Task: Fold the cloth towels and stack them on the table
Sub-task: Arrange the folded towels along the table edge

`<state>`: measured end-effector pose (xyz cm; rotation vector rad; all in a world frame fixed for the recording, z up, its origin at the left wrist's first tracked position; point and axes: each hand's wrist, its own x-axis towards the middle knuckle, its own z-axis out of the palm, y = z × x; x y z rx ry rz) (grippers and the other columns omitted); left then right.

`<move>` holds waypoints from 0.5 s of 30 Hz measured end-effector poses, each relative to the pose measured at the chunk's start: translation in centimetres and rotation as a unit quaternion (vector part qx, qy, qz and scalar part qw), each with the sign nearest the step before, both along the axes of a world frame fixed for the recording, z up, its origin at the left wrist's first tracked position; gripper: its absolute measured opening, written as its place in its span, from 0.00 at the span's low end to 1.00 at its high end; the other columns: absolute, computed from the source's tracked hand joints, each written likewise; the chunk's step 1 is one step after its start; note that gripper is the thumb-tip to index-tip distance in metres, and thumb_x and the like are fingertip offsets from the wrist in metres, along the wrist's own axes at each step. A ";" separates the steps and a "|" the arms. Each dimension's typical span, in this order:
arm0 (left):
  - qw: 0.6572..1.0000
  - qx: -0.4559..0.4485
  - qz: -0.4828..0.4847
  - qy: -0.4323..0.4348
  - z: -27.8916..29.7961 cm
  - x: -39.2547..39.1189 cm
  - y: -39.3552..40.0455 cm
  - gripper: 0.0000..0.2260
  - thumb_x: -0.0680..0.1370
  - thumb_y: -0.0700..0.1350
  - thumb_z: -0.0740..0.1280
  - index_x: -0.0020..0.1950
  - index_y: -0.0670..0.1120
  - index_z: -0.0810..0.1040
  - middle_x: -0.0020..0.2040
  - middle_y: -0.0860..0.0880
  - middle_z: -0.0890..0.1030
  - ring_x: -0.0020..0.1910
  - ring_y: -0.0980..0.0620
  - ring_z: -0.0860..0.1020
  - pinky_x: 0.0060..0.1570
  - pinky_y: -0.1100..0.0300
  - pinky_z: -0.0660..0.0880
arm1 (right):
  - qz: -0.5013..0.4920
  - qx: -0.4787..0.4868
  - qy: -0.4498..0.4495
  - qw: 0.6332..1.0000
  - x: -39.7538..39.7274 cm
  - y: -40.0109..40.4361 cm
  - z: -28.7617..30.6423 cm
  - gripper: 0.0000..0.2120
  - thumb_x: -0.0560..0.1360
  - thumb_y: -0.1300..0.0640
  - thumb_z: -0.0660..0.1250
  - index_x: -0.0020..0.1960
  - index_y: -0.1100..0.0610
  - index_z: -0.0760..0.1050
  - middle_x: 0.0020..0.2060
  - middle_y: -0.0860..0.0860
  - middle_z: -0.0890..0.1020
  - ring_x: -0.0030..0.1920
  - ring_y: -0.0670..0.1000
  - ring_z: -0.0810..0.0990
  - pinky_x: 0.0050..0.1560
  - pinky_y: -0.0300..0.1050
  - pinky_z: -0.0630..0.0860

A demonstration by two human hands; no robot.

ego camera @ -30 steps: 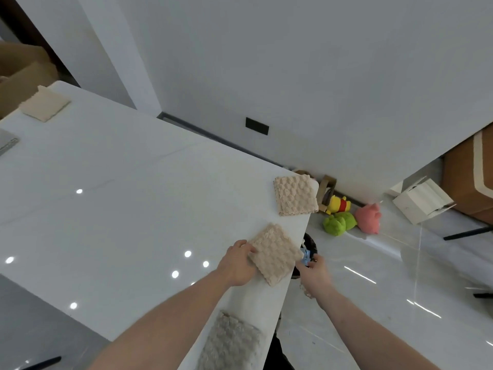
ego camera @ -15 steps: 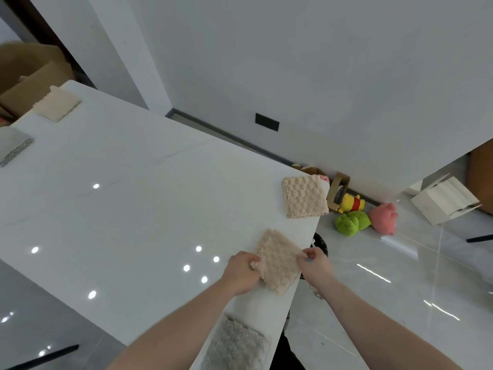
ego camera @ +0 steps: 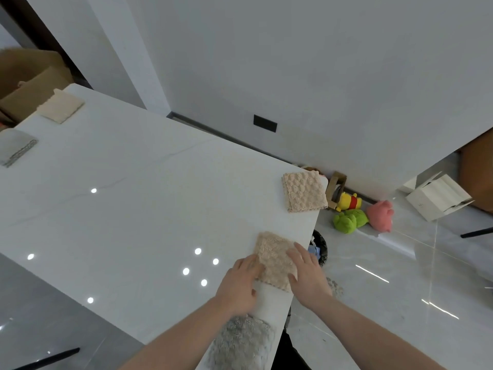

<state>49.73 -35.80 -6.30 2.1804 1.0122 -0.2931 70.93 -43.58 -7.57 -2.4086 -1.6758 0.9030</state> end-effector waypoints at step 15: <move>0.986 0.001 -0.092 0.136 -0.4 1.4 -0.6 0.35 0.77 0.42 0.64 0.82 0.50 0.55 0.84 0.50 0.46 0.82 0.45 0.46 0.79 0.45 0.53 | 0.085 -0.089 -0.039 0.992 -1.9 -1.6 -0.8 0.37 0.81 0.52 0.60 0.84 0.51 0.46 0.83 0.49 0.38 0.82 0.55 0.36 0.81 0.56 0.47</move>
